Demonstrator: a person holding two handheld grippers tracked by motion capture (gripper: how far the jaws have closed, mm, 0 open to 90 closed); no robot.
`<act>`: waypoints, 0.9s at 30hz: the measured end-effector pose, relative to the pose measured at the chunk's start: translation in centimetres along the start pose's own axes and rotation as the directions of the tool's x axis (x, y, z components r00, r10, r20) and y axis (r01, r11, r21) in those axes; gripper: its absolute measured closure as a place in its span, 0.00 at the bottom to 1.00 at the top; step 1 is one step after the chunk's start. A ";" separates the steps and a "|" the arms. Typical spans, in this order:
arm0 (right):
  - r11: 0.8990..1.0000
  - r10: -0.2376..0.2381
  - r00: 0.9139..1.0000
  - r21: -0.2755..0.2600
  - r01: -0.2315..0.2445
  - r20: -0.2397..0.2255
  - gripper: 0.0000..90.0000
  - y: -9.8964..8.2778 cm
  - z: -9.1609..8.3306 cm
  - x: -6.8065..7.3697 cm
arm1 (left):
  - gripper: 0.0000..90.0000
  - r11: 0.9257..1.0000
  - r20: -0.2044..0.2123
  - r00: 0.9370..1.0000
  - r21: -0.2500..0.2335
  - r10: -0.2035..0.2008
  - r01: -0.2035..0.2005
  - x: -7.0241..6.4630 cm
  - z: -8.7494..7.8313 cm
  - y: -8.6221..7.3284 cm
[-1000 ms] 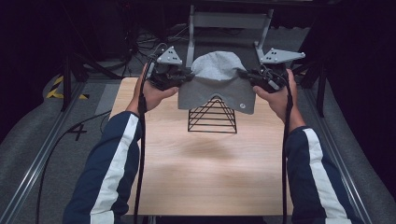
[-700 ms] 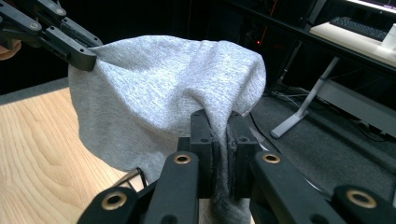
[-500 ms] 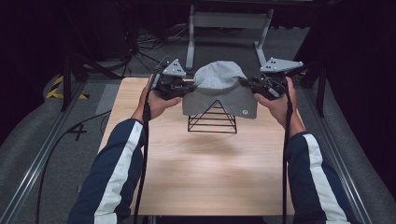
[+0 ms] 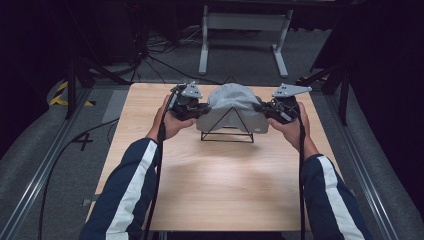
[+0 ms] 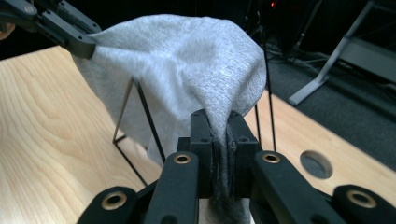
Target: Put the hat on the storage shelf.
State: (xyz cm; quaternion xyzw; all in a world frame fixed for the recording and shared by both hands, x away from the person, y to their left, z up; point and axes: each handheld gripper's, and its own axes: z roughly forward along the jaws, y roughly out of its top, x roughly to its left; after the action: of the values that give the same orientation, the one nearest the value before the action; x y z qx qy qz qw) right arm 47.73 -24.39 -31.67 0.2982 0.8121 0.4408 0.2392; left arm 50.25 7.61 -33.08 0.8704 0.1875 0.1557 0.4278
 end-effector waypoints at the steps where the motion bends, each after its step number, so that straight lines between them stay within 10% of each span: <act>1: 1.000 0.000 1.000 0.000 0.000 0.000 0.93 0.0 0.0 0.0 | 0.91 1.000 0.000 1.000 0.000 0.000 0.000 0.0 0.0 0.0; 13: 1.000 0.029 0.999 0.014 -0.028 -0.016 0.92 -2.2 1.1 0.6 | 0.90 1.000 -0.031 0.999 -0.006 -0.013 0.012 -0.4 1.1 -0.6; 20: 0.993 0.113 0.993 -0.020 -0.114 -0.034 0.61 -3.6 0.5 -0.4 | 0.53 0.994 -0.014 0.995 -0.043 -0.098 0.098 0.1 1.1 -2.2; 27: 0.988 0.141 0.986 0.071 -0.135 -0.088 0.54 -7.0 1.6 -0.9 | 0.50 0.996 0.025 0.997 0.038 -0.079 0.079 -0.5 3.5 -4.6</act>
State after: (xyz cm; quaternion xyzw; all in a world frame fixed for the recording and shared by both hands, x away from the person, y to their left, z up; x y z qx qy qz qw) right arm 47.47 -27.17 -38.36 0.3406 0.8136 0.4430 0.1605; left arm 50.48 7.56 -38.85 0.8720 0.2188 0.1234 0.4200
